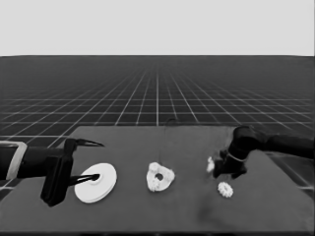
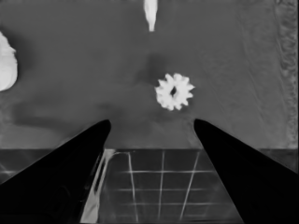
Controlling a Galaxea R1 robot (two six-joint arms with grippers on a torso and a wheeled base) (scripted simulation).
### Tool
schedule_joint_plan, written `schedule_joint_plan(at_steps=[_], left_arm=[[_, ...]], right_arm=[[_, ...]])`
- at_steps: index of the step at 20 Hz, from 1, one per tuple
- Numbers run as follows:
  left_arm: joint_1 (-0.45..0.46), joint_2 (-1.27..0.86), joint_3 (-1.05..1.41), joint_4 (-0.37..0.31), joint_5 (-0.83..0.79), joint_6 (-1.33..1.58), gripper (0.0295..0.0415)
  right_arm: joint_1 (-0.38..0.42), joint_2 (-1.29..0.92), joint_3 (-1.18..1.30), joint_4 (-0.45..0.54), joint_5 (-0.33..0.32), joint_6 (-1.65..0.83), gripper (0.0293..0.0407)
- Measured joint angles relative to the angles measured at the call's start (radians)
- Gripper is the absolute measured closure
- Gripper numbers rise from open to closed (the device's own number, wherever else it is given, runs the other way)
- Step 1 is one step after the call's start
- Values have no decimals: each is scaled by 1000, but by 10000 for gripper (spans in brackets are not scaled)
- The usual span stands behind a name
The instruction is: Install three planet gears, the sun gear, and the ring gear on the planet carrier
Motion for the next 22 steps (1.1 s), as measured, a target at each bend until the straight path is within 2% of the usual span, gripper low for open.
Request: schedule_joint_plan(at_steps=[6, 7, 9, 11, 16, 18, 19, 22], left_arm=[[0, 0, 0, 0, 0, 0, 326], [0, 0, 0, 0, 0, 0, 326], [0, 0, 0, 0, 0, 0, 326], [0, 0, 0, 0, 0, 0, 326], [0, 0, 0, 0, 0, 0, 326], [0, 0, 0, 0, 0, 0, 326], [0, 0, 0, 0, 0, 0, 326], [0, 0, 0, 0, 0, 0, 326]], right_arm=[[1, -76, -40, 10, 18, -111, 315], [-92, -61, -73, -72, 72, -121, 315], [-186, -33, -129, -143, 127, -135, 315], [-215, -21, -154, -164, 147, -142, 315], [-227, -14, -167, -174, 157, -145, 315], [-228, -14, -167, -174, 158, -145, 386], [-228, -14, -168, -175, 158, -145, 390], [-228, -14, -168, -175, 158, -145, 390]])
